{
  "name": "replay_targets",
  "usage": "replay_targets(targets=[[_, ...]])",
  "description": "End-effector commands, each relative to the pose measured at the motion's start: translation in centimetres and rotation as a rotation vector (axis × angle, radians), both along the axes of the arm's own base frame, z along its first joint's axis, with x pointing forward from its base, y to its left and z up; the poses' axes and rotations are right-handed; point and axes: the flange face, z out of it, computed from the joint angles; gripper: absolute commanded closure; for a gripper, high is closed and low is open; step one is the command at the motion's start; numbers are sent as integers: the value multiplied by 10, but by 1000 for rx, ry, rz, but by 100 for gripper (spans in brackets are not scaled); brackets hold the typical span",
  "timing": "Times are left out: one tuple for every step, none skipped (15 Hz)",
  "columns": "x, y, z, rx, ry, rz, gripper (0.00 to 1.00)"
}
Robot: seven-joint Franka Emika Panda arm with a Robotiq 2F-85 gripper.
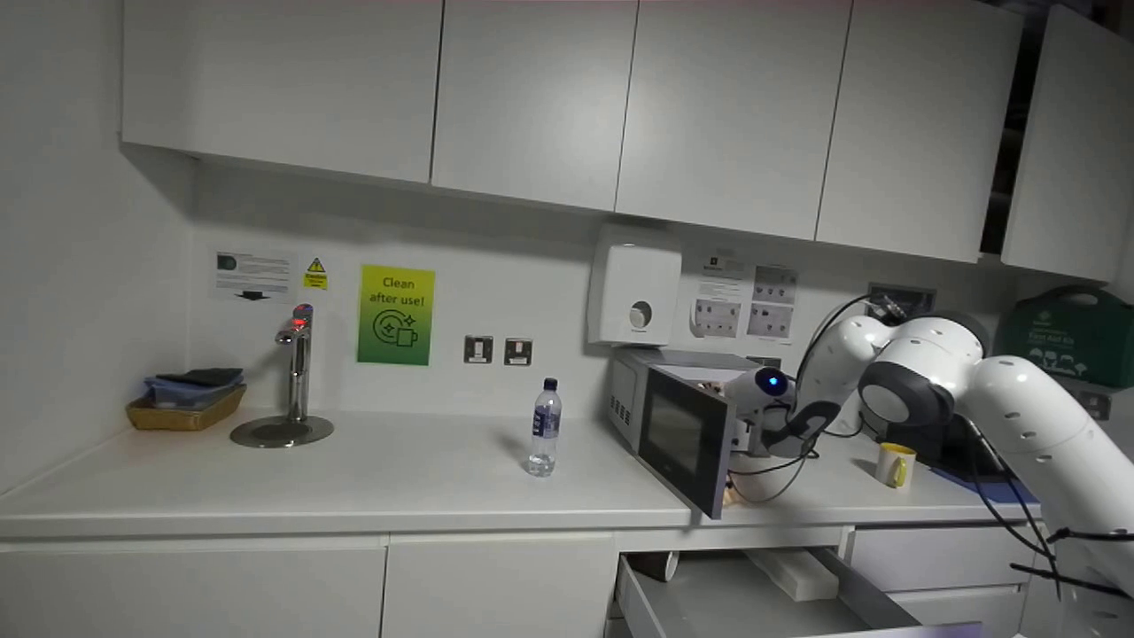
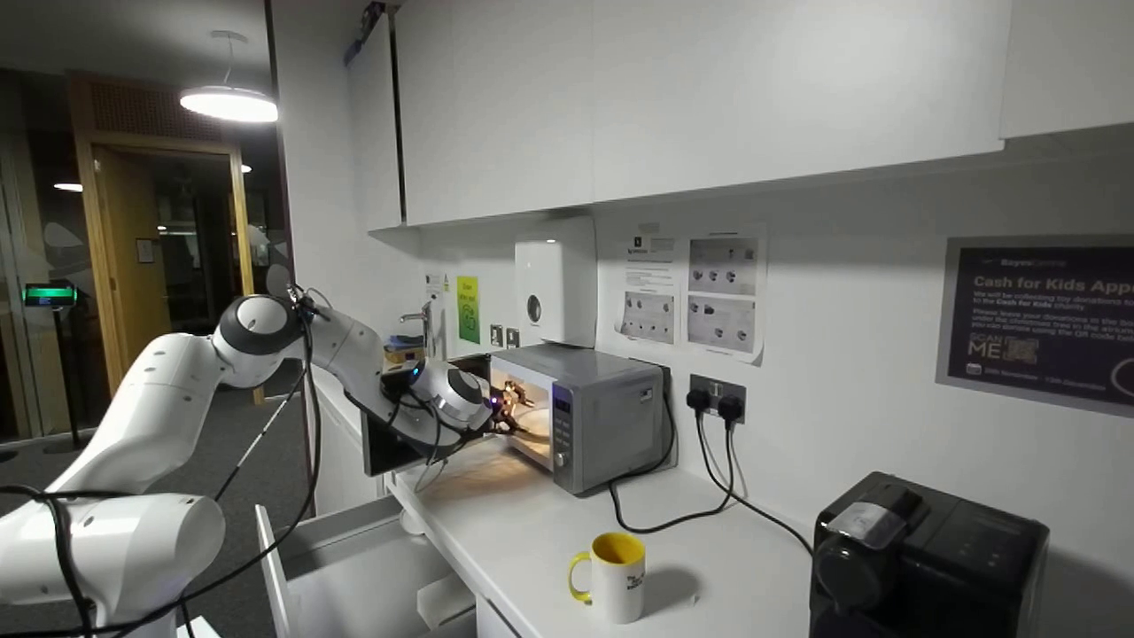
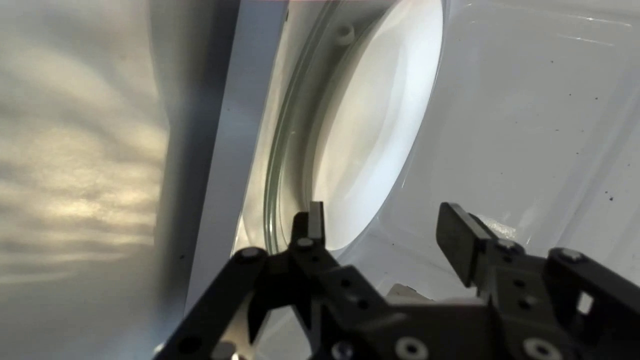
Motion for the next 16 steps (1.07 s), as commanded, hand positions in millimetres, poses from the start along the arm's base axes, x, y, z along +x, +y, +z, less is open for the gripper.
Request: replay_targets(targets=[[9, -3, 3, -6, -33, 34, 49], [10, -2, 2, -8, -34, 37, 48], [11, -1, 1, -8, -35, 39, 45], [12, 0, 0, -7, -36, 43, 45], [13, 1, 0, -7, -37, 46, 41], [14, 2, -1, -5, -37, 49, 43], [15, 3, -1, -3, -37, 51, 40], [16, 3, -2, -3, -37, 52, 42], [16, 4, -3, -3, -38, 54, 41], [16, 4, -4, 0, -38, 54, 42], [16, 5, -4, 5, -39, 53, 43], [15, 6, -3, 10, -40, 52, 44], [15, 6, -3, 13, -41, 53, 43], [15, 6, -3, 16, -43, 53, 44], [15, 6, -2, 19, -45, 51, 43], [15, 6, -2, 21, -47, 49, 45]])
